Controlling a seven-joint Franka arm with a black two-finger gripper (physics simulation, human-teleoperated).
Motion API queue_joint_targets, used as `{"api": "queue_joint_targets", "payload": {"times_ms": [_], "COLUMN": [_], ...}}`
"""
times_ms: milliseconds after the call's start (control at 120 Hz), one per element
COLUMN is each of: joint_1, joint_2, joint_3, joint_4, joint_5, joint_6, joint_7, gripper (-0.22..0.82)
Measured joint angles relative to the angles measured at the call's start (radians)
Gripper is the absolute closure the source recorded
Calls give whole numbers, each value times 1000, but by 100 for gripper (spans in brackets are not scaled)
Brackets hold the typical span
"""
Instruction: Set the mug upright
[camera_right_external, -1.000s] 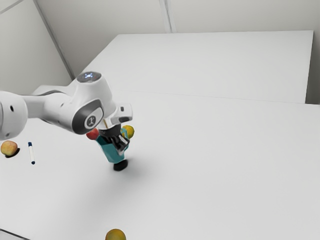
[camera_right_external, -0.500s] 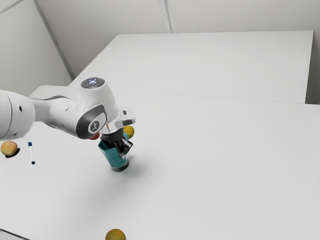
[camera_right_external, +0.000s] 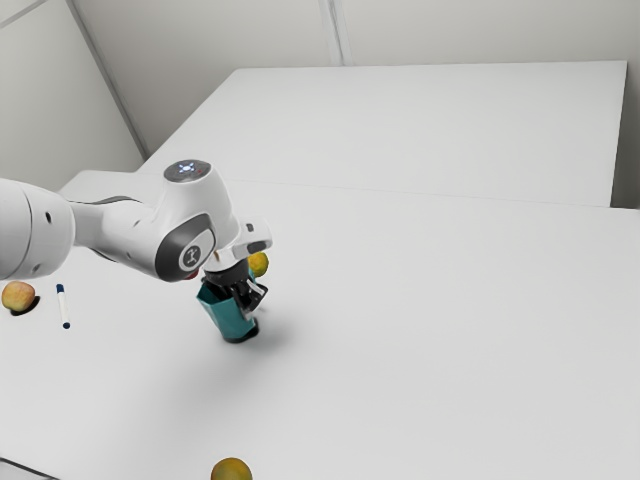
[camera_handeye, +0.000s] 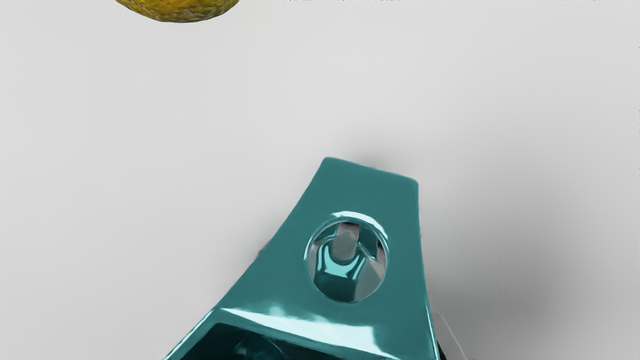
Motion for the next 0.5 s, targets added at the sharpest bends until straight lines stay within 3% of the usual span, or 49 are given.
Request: {"api": "queue_joint_targets", "payload": {"times_ms": [233, 500], "joint_1": [3, -6], "joint_2": [-16, -55], "joint_3": [-1, -1], "joint_4": [0, 0], "joint_5": [-10, -14], "joint_6": [1, -1], "joint_7": [-3, -6], "gripper": [47, 32]}}
